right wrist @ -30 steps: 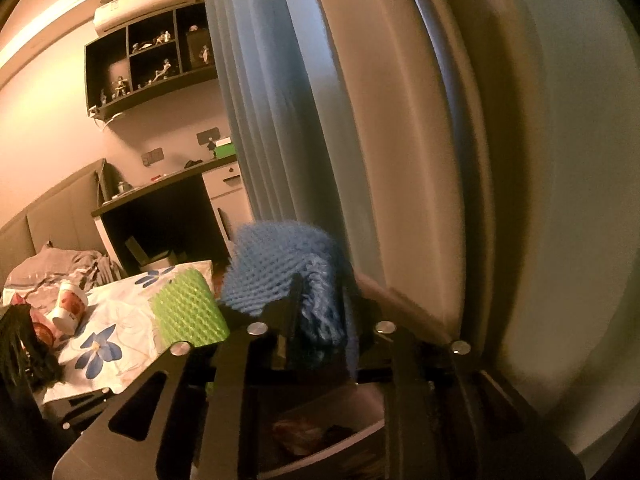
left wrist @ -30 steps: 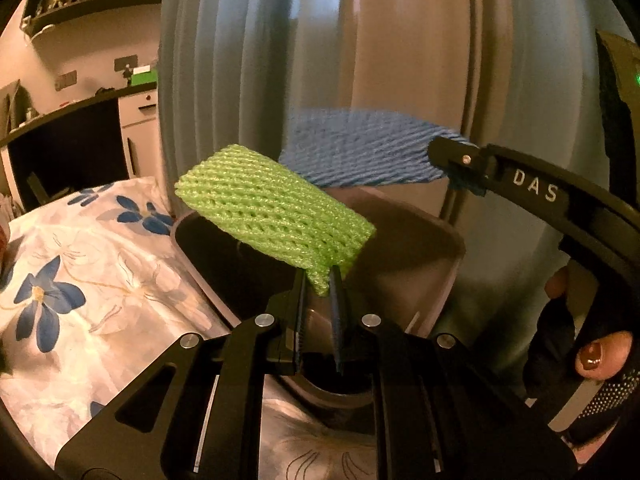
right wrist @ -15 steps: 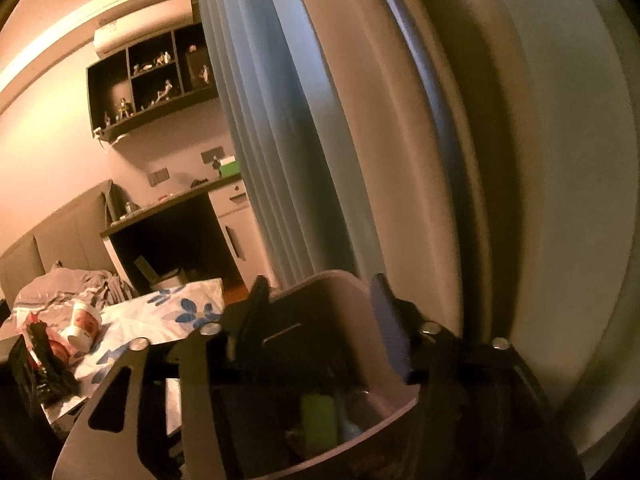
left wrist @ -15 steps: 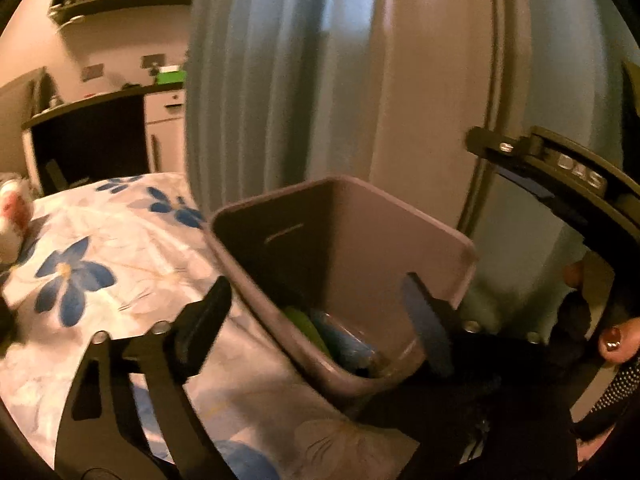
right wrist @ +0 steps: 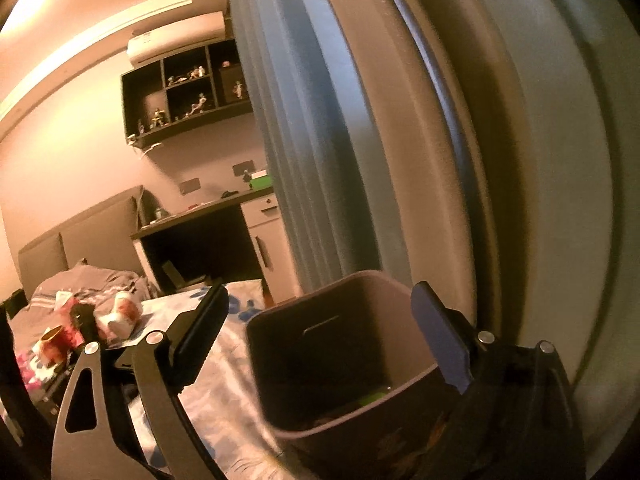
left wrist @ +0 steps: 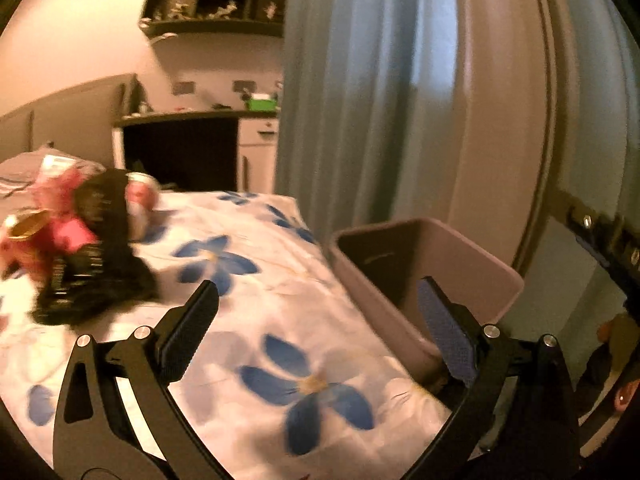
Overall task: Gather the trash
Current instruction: 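Move both tools back toward the pink bags on the bed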
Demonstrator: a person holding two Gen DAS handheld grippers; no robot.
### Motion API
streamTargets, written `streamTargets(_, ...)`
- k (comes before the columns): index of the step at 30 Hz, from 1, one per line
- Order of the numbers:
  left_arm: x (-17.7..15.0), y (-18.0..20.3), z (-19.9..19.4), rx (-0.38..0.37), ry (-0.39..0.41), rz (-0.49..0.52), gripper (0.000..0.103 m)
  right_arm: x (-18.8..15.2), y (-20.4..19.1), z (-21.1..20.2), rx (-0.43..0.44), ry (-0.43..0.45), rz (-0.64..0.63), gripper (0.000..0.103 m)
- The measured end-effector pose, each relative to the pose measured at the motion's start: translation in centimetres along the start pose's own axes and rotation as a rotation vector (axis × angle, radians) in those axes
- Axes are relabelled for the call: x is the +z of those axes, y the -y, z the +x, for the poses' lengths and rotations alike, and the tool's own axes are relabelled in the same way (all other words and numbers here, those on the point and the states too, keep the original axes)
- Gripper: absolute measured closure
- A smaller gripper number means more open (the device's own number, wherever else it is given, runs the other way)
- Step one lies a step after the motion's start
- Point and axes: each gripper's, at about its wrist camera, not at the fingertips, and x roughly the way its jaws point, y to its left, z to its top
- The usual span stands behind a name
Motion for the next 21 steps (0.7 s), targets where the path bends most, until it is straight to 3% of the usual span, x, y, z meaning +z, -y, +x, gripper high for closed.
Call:
streamTargets(8,-0.2,-5.6,-5.6,0.163,0.084,-0.044,0.006,-0.5,-3.9,-1.9,0.090,-0.006,-0.015,0.014)
streamTargets(15,-2.1,-12.8,-10.1,0.349,0.098,-0.119,0.006,-2.4,-8.4,-3.2,0.166,-0.028,-0.039,0.014)
streamTargets(21,-3.8,-17.7,-13.2,0.460,0.096,-0.179,0.006,-4.4,-12.8,-3.4,0.234,-0.073,-0.064,0.014)
